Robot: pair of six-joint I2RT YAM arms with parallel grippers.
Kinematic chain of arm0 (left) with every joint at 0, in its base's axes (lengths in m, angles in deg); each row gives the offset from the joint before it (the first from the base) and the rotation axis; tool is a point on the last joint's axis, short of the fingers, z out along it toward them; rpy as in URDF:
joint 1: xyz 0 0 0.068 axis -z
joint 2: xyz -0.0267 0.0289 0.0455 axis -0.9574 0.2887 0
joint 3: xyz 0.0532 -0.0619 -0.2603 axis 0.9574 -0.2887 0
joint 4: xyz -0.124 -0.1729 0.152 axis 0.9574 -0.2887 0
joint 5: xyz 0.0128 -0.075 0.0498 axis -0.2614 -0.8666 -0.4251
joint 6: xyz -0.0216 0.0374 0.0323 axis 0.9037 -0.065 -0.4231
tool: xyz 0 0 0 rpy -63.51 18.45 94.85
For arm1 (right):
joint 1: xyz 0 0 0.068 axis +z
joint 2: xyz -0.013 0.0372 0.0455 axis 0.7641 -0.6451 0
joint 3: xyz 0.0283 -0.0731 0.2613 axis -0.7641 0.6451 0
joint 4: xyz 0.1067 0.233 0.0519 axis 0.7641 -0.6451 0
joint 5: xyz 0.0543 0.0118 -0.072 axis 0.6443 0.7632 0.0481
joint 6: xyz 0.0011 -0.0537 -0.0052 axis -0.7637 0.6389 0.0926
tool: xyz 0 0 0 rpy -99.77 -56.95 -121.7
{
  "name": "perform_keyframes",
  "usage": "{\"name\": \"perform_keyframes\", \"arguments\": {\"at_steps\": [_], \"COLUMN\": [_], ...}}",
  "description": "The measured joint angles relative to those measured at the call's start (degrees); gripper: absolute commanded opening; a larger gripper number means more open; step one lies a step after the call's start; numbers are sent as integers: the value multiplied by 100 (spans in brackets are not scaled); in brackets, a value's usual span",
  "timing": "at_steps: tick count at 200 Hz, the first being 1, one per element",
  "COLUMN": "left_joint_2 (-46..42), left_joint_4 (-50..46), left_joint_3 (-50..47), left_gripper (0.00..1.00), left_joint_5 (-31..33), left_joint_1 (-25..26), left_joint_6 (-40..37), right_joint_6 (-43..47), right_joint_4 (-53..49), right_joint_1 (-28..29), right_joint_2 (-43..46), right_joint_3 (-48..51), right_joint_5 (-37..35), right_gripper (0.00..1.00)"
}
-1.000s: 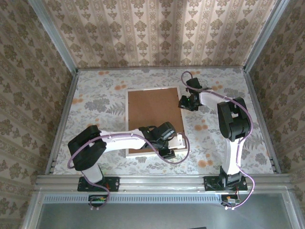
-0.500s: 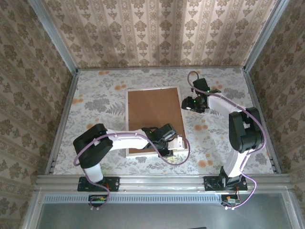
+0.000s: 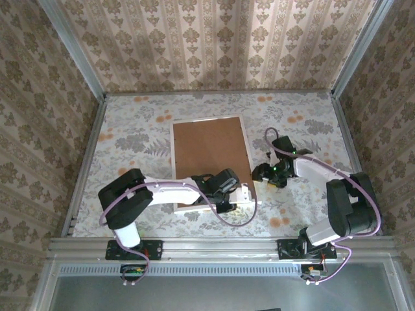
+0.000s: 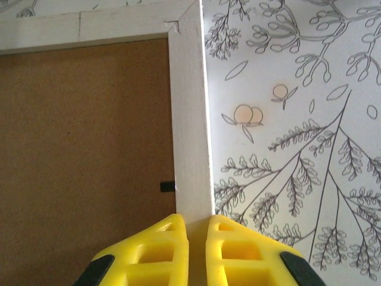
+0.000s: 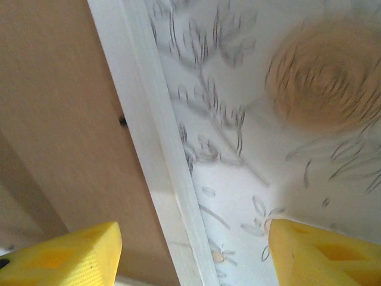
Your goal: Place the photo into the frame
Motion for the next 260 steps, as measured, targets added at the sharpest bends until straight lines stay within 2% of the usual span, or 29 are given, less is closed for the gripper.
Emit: {"name": "perform_keyframes", "arguments": {"at_steps": [35,93,121,141,186,198,207,242,260], "left_joint_2": [-264,-520,-520,-555,-702,-702,-702,-922,-1119], "left_joint_4": [-175,-168,-153,-179,39,46,50,11,-297], "left_joint_3": [-144,-146,-146,-149,-144,-146,-146,-284,-308], "left_gripper": [4,4,4,4,6,10,15,42,50], "left_joint_5": [-26,-46,-48,-101,-33,-22,-2,240,308], "left_joint_1": [-170,-262,-264,-258,-304,-304,-304,-306,-369], "left_joint_6": [103,256,310,387,463,472,490,525,448], "right_joint_6": [-146,-872,-1556,-1937,-2317,-2271,-2269,-1906,-1670], "right_joint_4": [411,1266,2063,2931,3556,3519,3471,2929,2518], "right_joint_1": [-50,-72,0,361,555,540,540,586,658], "right_joint_2": [90,334,321,37,22,87,142,271,420], "right_joint_3": [437,944,1209,1287,1311,1309,1307,1130,1003], "right_joint_5": [564,804,1102,1539,2087,2087,2065,1753,1458], "right_gripper": [71,69,58,54,25,18,17,29,34]}}
